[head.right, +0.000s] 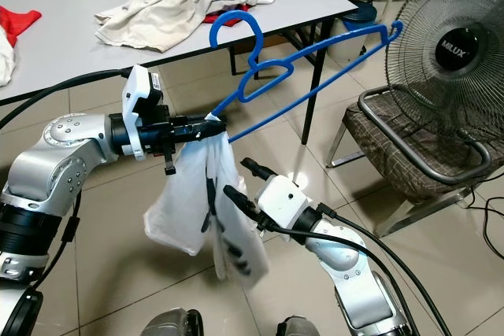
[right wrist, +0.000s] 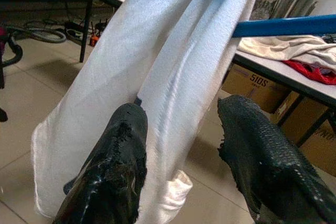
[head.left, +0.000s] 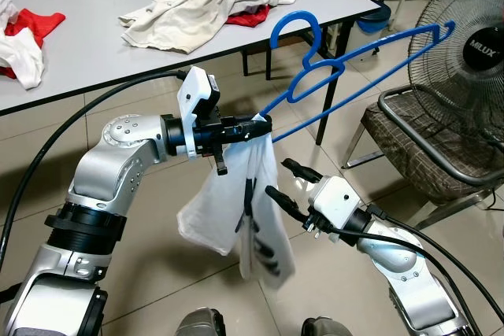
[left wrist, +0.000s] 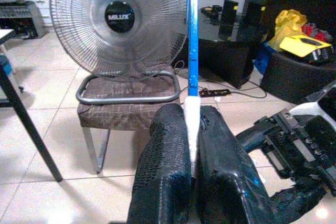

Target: Hang hanger

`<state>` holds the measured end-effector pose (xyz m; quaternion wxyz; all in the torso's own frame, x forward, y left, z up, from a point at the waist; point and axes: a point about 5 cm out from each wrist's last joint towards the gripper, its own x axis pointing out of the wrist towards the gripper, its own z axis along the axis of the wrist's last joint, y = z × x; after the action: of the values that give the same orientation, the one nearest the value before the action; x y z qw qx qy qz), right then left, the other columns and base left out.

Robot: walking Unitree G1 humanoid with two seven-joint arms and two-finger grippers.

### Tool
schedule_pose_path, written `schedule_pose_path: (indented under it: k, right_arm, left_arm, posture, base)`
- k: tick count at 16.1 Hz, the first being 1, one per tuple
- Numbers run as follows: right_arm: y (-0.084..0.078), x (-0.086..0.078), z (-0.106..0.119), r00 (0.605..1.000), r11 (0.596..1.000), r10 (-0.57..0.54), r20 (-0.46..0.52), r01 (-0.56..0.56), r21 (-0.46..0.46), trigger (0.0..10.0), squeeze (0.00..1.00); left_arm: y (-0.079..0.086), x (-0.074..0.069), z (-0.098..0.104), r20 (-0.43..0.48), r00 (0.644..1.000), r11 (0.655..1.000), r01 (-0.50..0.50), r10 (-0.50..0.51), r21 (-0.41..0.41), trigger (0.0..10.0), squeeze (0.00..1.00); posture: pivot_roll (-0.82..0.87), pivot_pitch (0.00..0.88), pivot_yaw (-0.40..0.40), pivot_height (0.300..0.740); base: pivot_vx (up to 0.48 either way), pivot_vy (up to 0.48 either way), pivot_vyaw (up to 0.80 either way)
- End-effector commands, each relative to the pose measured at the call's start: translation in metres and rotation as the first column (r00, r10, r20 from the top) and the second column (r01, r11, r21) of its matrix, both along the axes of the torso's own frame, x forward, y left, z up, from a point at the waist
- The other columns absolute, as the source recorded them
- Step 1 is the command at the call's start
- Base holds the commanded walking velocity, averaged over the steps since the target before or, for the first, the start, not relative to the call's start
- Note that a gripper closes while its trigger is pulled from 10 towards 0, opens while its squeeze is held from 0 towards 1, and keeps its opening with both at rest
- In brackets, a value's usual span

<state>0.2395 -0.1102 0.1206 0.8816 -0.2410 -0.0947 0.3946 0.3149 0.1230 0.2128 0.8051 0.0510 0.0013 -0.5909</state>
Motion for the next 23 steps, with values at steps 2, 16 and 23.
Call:
schedule_pose_path:
  k: [2, 16, 23]
  right_arm:
    - [0.002, 0.006, 0.005, 1.0, 1.0, -0.006, 0.013, 0.006, 0.016, 10.0, 0.0]
    - [0.015, 0.012, 0.013, 0.986, 0.986, 0.168, 0.0, -0.167, 0.022, 10.0, 0.0]
    - [0.018, 0.003, 0.008, 0.969, 0.97, 0.245, -0.042, -0.245, 0.008, 10.0, 0.0]
  left_arm:
    - [-0.002, -0.006, 0.008, 0.019, 0.999, 0.998, 0.049, -0.049, -0.033, 0.0, 0.0]
    - [-0.003, -0.009, 0.009, 0.015, 0.996, 0.996, 0.092, -0.091, -0.021, 0.0, 0.0]
    - [-0.003, -0.006, 0.009, 0.028, 0.995, 0.995, 0.098, -0.098, 0.0, 0.0, 0.0]
  posture:
    - [0.03, 0.099, 0.098, 0.74]
    - [0.04, 0.086, 0.084, 0.74]
    - [0.04, 0.071, 0.084, 0.74]
  base:
    - [0.0, 0.0, 0.0]
    - [0.0, 0.0, 0.0]
    - [0.0, 0.0, 0.0]
